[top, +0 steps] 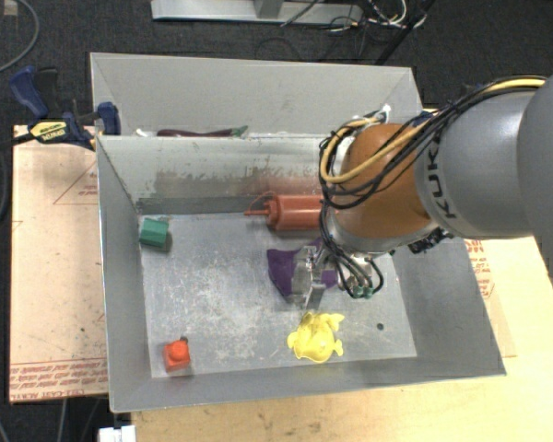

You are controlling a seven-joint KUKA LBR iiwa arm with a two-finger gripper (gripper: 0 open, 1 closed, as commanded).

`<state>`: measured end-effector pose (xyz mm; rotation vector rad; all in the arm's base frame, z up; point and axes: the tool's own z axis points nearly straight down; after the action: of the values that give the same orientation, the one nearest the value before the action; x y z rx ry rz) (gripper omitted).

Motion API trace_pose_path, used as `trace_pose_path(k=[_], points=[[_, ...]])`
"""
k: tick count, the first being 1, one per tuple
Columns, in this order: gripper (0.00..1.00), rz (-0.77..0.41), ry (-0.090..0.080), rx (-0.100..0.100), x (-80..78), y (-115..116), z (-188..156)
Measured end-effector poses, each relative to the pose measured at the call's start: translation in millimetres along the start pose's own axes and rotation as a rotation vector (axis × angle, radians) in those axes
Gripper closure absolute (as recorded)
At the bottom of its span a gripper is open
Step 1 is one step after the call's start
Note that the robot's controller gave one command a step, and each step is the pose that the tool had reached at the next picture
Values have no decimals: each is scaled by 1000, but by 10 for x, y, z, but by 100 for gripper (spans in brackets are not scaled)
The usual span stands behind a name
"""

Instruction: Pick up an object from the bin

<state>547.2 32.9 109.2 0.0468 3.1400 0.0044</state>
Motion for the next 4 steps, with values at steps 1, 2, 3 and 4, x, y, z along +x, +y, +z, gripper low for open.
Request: trace_pose_path(k=[1, 2, 3, 4], points=[[100, -17, 9, 0, -26, -50, -318], [100, -21, -7, -1, -154, -219, -678], [0, -21, 0, -1, -132, 33, -1891], [0, -21, 5, -1, -127, 39, -1859]])
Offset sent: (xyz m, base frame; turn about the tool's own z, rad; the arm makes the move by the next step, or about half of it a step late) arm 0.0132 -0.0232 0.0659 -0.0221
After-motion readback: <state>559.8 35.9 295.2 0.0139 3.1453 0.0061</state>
